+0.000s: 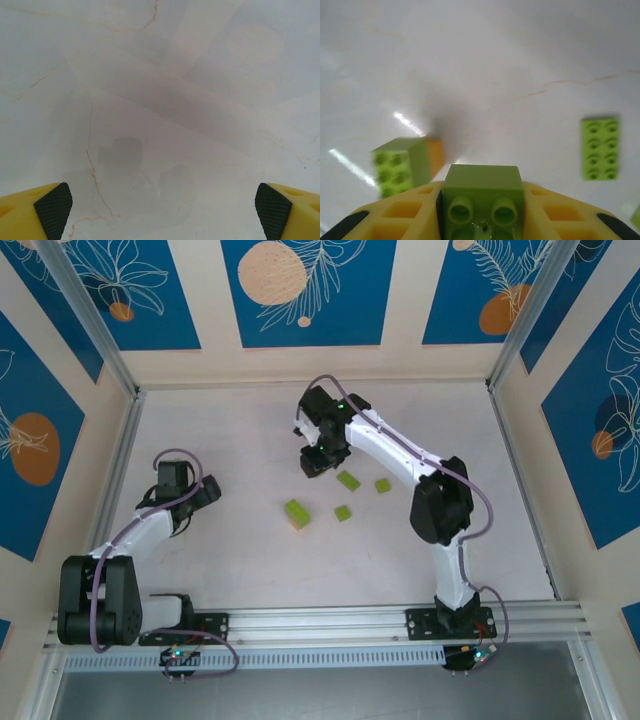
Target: Assemble a carrot with lego
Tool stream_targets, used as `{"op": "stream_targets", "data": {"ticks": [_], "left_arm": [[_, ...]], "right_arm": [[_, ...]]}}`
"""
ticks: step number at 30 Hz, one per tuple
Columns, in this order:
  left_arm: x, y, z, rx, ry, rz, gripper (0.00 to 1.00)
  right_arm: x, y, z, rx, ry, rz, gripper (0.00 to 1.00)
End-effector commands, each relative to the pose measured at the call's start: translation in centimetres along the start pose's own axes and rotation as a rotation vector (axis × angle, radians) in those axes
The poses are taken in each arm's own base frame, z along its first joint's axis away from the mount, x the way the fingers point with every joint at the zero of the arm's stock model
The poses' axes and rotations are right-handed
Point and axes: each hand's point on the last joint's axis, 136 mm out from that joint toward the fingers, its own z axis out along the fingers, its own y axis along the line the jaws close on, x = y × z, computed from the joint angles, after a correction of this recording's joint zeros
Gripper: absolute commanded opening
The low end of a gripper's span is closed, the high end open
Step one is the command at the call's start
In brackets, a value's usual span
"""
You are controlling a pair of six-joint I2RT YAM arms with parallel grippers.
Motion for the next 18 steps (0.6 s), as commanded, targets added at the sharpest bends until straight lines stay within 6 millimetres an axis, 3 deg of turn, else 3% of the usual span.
{"op": "stream_targets", "data": {"ticks": [1,6,18], "left_arm": [[-0.9,0.1,-0.3,0.012,-0.028,-0.026,0.97],[-1.0,-0.1,-0.5,0.02,-0.031,-0.027,0.97],[-1.0,0.0,-0.8,0.021,-0.033,-0.028,0.97]], "right_arm": [[2.3,3.5,0.1,-0.067,0.059,0.032,0.39],[3.2,6.0,0.7,-0.069,0.075,-0.011,0.38],[4.5,6.2,3.9,-0.066,0.125,-0.053,0.37]]}}
